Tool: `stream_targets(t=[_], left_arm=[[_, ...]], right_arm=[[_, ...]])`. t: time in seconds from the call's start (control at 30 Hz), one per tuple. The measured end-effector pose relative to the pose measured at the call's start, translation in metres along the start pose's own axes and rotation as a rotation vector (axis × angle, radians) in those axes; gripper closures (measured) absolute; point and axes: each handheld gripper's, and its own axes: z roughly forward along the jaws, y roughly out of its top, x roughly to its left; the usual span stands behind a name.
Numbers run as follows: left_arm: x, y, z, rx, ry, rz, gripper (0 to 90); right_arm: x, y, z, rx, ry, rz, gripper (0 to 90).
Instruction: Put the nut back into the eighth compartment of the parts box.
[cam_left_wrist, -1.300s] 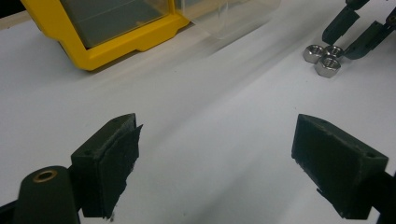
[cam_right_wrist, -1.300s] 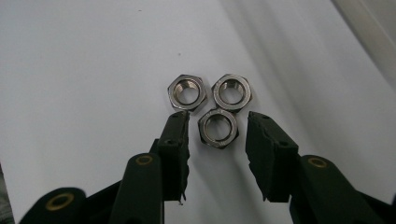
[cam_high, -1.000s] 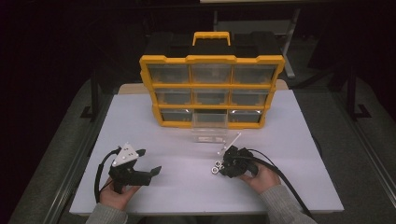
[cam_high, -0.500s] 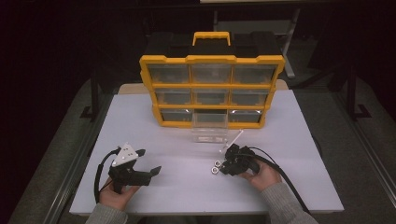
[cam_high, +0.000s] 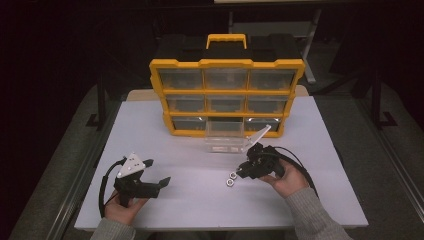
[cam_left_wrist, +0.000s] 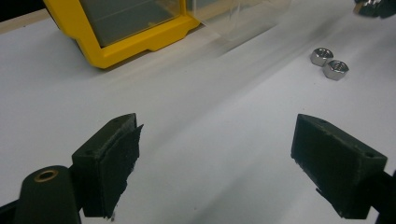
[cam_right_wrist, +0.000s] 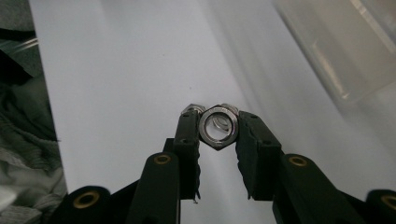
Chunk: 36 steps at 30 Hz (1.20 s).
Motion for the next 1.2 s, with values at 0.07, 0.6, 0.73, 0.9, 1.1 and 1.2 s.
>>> stream_targets(t=[0.07, 0.6, 0.73, 0.9, 1.1, 1.2], left_arm=[[-0.001, 0.0, 0.0, 0.004, 0.003, 0.006, 14.8], [0.0, 0.001, -0.001, 0.006, 0.001, 0.015, 14.8], [-0.001, 0.001, -0.001, 0.002, 0.0, 0.009, 14.8], [0.0, 0.001, -0.001, 0.003, 0.001, 0.018, 14.8], [0.0, 0.001, -0.002, -0.002, -0.003, 0.002, 14.8], [-0.001, 0.001, -0.001, -0.001, -0.005, 0.004, 14.8]], right_arm=[[-0.001, 0.005, -0.007, -0.009, -0.001, -0.011, 69.0], [-0.013, 0.053, -0.059, -0.029, -0.013, -0.055, 69.0], [-0.016, 0.067, -0.067, -0.031, -0.017, -0.058, 69.0], [-0.023, 0.085, -0.073, -0.033, -0.021, -0.055, 69.0], [-0.035, 0.106, -0.071, -0.028, -0.03, -0.057, 69.0], [-0.041, 0.111, -0.064, -0.02, -0.03, -0.048, 68.9]])
